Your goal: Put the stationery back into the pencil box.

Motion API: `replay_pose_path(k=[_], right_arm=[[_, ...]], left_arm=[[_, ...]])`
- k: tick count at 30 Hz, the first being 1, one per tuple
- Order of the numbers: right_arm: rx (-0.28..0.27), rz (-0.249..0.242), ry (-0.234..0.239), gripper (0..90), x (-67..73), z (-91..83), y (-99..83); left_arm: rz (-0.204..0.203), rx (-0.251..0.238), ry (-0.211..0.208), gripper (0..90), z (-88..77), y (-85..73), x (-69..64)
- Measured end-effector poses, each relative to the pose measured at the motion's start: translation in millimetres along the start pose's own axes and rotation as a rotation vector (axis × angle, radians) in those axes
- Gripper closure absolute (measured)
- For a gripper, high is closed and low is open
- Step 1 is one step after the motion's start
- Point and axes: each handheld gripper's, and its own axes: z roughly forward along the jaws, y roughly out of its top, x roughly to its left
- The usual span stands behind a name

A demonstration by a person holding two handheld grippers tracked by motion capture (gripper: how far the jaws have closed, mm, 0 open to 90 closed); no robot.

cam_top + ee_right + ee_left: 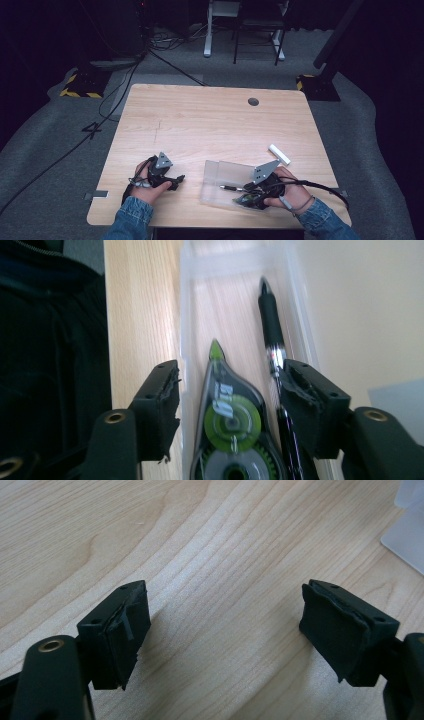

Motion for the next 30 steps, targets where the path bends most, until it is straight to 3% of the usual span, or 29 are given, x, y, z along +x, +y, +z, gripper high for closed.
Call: replay_pose_path(k=[6, 8, 19, 30], right_arm=[[-0.050, 0.007, 0.027, 40.4, 2.9, 3.2, 2.6], [-0.026, -0.006, 0.029, 40.2, 5.4, 7.7, 3.5], [-0.002, -0.024, 0.077, 39.7, 13.2, 26.5, 5.5], [0.012, -0.019, 0.106, 41.4, 14.9, 28.6, 4.9]], left_arm=[[0.000, 0.000, 0.000, 20.0, 0.0, 0.0, 0.0], [0.000, 0.000, 0.000, 20.0, 0.0, 0.0, 0.0], [0.000, 0.000, 0.000, 20.0, 0.0, 0.0, 0.0], [0.000, 0.000, 0.000, 20.0, 0.0, 0.0, 0.0]])
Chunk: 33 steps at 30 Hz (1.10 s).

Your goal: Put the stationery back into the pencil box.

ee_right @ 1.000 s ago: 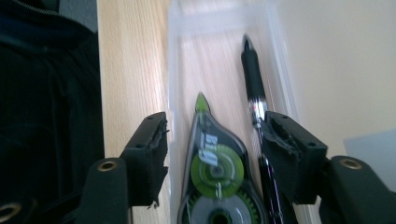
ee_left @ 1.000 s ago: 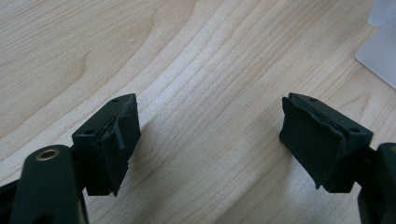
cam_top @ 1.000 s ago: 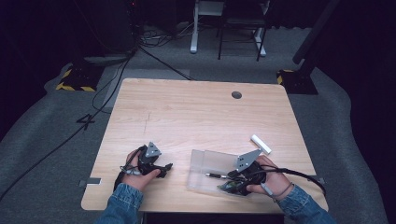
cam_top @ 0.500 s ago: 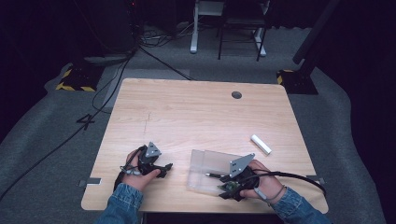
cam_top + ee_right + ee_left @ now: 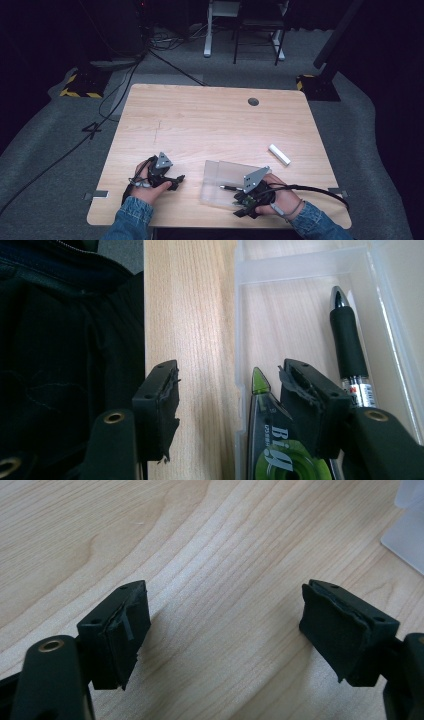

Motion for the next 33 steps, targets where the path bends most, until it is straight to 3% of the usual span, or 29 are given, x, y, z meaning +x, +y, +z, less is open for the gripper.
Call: replay_pose_path(k=[4, 15, 24, 33], right_arm=[[-0.029, -0.006, -0.006, 40.7, -0.1, -2.8, 1.7], [-0.149, -0.018, -0.090, 43.0, -1.2, -32.1, 8.4], [-0.276, -0.009, -0.213, 43.3, -4.4, -69.6, 11.3], [-0.342, 0.039, -0.329, 43.1, -15.0, -102.8, 3.6]], left_arm=[[0.000, 0.000, 0.000, 20.0, 0.0, 0.0, 0.0], [0.000, 0.000, 0.000, 20.0, 0.0, 0.0, 0.0], [0.000, 0.000, 0.000, 20.0, 0.0, 0.0, 0.0], [0.000, 0.000, 0.000, 20.0, 0.0, 0.0, 0.0]])
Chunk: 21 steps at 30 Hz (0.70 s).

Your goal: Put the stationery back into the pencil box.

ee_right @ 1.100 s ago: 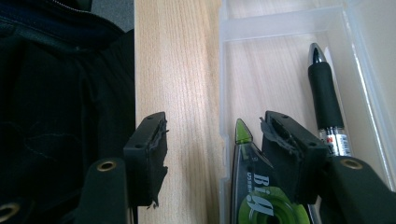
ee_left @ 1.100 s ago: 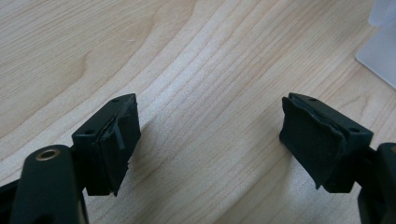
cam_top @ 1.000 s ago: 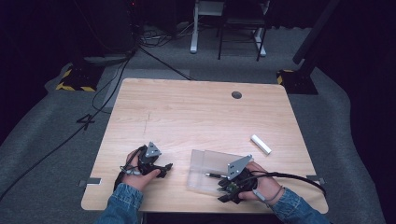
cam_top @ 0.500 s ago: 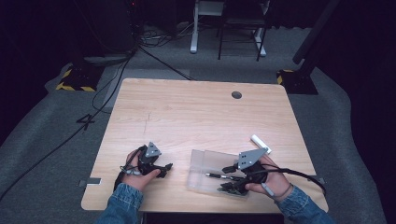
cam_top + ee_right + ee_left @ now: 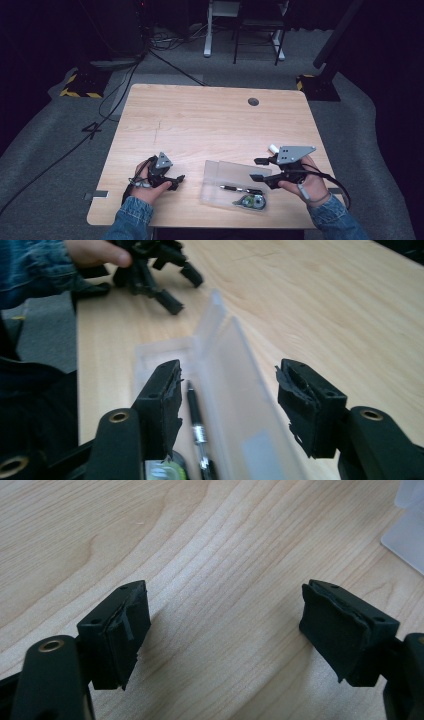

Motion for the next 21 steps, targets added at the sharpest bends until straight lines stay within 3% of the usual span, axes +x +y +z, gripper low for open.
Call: replay_pose_path(k=[12, 16, 21], right_arm=[[-0.002, 0.095, -0.161, 43.4, -38.5, -24.9, -19.2], [0.036, 0.119, -0.235, 45.0, -49.4, -29.0, -28.0], [0.083, 0.170, -0.285, 46.5, -62.9, -29.4, -41.8]], left_arm=[[0.000, 0.000, 0.000, 20.0, 0.0, 0.0, 0.0], [0.000, 0.000, 0.000, 20.0, 0.0, 0.0, 0.0], [0.000, 0.000, 0.000, 20.0, 0.0, 0.0, 0.0]])
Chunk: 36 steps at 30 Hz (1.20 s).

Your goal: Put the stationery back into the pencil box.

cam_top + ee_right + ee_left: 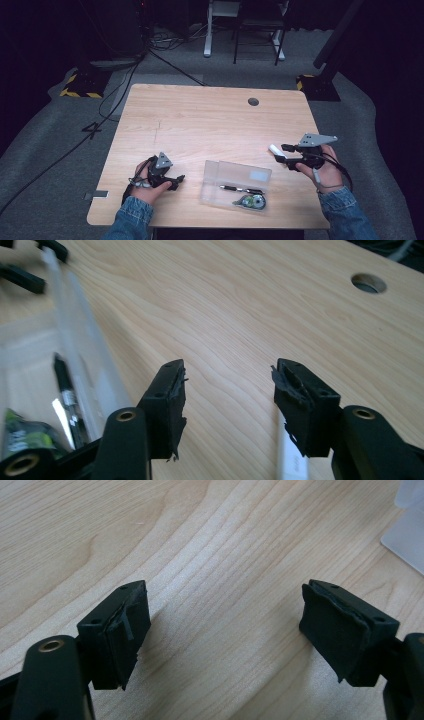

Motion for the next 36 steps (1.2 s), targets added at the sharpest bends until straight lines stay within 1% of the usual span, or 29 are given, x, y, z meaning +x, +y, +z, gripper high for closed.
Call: replay_pose_path(k=[2, 8, 10, 13, 17, 19, 22, 24, 31, 36], right_arm=[[0.022, 0.011, -0.024, 46.5, -4.9, 2.7, -4.4], [0.056, 0.049, -0.053, 46.6, -16.7, 9.3, -15.5], [0.076, 0.053, -0.069, 46.6, -20.1, 11.5, -19.2], [0.096, 0.069, -0.074, 46.6, -24.3, 15.9, -24.4], [0.141, 0.077, -0.089, 46.8, -28.9, 22.3, -31.3], [0.160, 0.105, -0.102, 47.0, -29.9, 26.2, -34.6], [0.191, 0.099, -0.104, 48.1, -31.3, 30.0, -38.2], [0.206, 0.105, -0.106, 48.7, -31.8, 32.3, -40.1], [0.230, 0.113, -0.117, 49.9, -33.7, 37.5, -45.2], [0.243, 0.108, -0.123, 52.6, -33.0, 41.1, -47.1]], left_arm=[[0.000, 0.000, 0.000, 20.0, 0.0, 0.0, 0.0], [0.000, 0.000, 0.000, 20.0, 0.0, 0.0, 0.0], [0.000, 0.000, 0.000, 20.0, 0.0, 0.0, 0.0], [0.000, 0.000, 0.000, 20.0, 0.0, 0.0, 0.0], [0.000, 0.000, 0.000, 20.0, 0.0, 0.0, 0.0], [0.000, 0.000, 0.000, 20.0, 0.0, 0.0, 0.0], [0.000, 0.000, 0.000, 20.0, 0.0, 0.0, 0.0], [0.000, 0.000, -0.001, 20.0, 0.0, 0.0, 0.1], [0.001, 0.000, 0.001, 20.0, -0.2, -0.2, -0.2], [0.001, 0.000, 0.001, 20.0, -0.2, -0.2, -0.1]])
